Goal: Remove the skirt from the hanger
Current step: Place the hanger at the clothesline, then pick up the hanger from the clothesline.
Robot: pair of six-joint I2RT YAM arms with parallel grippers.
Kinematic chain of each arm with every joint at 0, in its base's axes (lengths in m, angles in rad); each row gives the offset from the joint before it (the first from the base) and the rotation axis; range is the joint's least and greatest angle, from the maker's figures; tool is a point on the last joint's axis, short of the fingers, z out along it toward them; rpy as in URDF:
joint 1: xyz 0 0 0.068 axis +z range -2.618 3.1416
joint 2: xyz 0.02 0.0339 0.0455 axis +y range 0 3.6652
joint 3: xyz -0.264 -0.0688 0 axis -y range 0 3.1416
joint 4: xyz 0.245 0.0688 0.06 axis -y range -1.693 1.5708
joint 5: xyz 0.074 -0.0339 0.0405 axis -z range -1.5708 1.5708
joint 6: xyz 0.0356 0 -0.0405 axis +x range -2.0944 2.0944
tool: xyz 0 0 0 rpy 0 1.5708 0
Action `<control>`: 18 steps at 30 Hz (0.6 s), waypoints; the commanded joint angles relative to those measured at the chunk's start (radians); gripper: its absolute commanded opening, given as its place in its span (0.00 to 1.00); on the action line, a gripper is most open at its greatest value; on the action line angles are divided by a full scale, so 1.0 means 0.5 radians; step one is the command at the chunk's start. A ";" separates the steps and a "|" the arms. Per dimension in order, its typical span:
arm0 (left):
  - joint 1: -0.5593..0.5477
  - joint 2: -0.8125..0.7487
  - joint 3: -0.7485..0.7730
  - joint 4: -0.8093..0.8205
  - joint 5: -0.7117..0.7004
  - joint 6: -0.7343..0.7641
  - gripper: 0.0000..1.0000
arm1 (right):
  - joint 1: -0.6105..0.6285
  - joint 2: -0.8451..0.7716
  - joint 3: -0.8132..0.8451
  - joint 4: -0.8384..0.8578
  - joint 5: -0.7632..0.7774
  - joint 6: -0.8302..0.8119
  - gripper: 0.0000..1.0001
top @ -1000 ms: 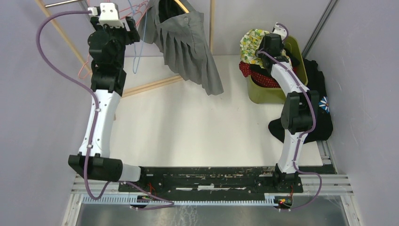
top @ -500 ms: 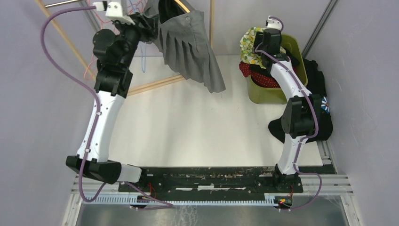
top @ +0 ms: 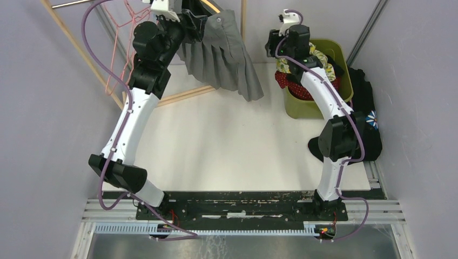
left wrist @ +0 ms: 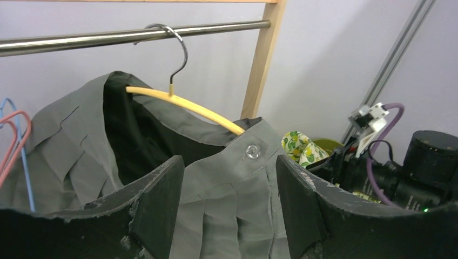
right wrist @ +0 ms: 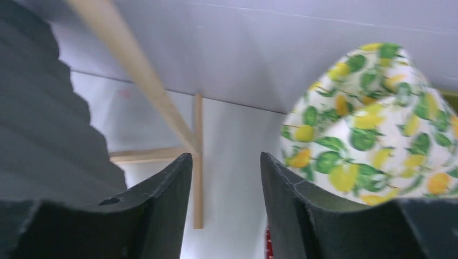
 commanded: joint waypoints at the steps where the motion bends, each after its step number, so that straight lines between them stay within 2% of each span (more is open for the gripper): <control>1: -0.031 0.019 0.150 0.072 0.029 -0.096 0.70 | 0.136 0.005 0.098 -0.021 -0.036 -0.107 0.61; 4: -0.033 0.025 0.147 0.064 0.020 -0.085 0.70 | 0.139 -0.011 0.097 -0.045 -0.001 -0.126 0.64; 9: -0.038 0.069 0.152 0.097 0.020 -0.118 0.70 | 0.151 -0.020 0.063 0.019 -0.116 0.010 0.59; 18: -0.049 0.254 0.301 0.148 0.049 -0.222 0.70 | 0.387 -0.060 -0.102 0.061 -0.325 0.182 0.54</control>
